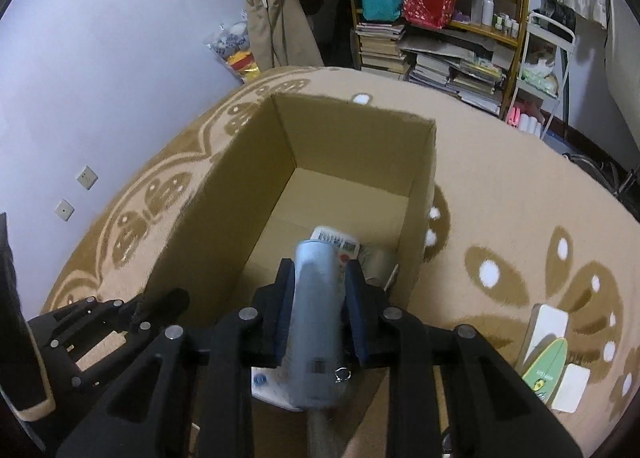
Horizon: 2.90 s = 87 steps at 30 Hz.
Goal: Organize rigid objects
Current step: 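Carry the blue handset into the box with the right gripper and release, then grasp the green Pochacco board with the right gripper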
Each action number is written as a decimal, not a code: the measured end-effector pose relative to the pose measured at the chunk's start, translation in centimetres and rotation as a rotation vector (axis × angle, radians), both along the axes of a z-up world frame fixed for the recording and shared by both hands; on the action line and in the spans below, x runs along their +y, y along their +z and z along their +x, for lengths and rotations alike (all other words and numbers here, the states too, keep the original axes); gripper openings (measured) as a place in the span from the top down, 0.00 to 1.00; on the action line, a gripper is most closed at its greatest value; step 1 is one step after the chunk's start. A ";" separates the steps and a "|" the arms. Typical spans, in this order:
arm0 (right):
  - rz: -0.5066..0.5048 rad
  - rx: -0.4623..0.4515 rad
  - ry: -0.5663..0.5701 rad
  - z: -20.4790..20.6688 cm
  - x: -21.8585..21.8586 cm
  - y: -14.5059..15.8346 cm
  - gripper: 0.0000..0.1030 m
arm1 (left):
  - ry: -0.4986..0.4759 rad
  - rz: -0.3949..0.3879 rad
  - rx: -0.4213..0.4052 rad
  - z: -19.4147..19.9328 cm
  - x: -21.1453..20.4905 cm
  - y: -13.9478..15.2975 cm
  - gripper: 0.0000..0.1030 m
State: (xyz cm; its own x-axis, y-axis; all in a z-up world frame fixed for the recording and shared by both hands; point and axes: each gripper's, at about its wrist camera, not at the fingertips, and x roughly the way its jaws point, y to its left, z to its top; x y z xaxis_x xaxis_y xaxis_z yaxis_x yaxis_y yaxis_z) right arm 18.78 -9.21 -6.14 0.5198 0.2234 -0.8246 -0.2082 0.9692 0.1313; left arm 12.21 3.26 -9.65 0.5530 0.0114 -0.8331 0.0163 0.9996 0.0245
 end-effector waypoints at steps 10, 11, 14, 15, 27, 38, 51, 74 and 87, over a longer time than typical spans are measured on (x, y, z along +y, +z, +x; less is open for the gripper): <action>-0.114 -0.068 -0.044 -0.1 -3.1 3.5 0.54 | -0.001 -0.004 -0.007 -0.1 0.3 0.2 0.93; -0.119 -0.070 -0.052 -0.1 -3.5 3.6 0.50 | -0.001 -0.007 -0.006 0.0 0.4 0.2 0.92; -0.128 -0.065 -0.097 -0.1 -5.5 3.8 0.37 | 0.007 -0.031 0.000 0.1 0.8 0.2 0.92; -0.125 -0.056 -0.116 -0.1 -6.4 3.7 0.35 | 0.010 -0.041 0.001 0.1 0.9 0.2 0.92; -0.203 0.015 -0.250 -1.5 -13.4 1.6 0.05 | 0.010 -0.053 0.003 -0.1 0.9 0.4 0.92; -0.197 0.106 -0.345 -3.9 -17.4 -2.1 0.05 | 0.010 -0.049 0.002 -0.1 1.0 0.4 0.92; -0.137 0.212 -0.388 -4.8 -18.1 -5.5 0.20 | 0.010 -0.048 0.002 -0.1 1.0 0.5 0.91; -0.171 0.332 -0.392 -3.7 -16.7 -9.3 0.39 | 0.009 -0.047 0.002 -0.1 1.0 0.4 0.91; -0.173 0.165 -0.337 -4.5 -14.7 -6.1 0.39 | 0.009 -0.047 0.001 -0.2 1.0 0.5 0.91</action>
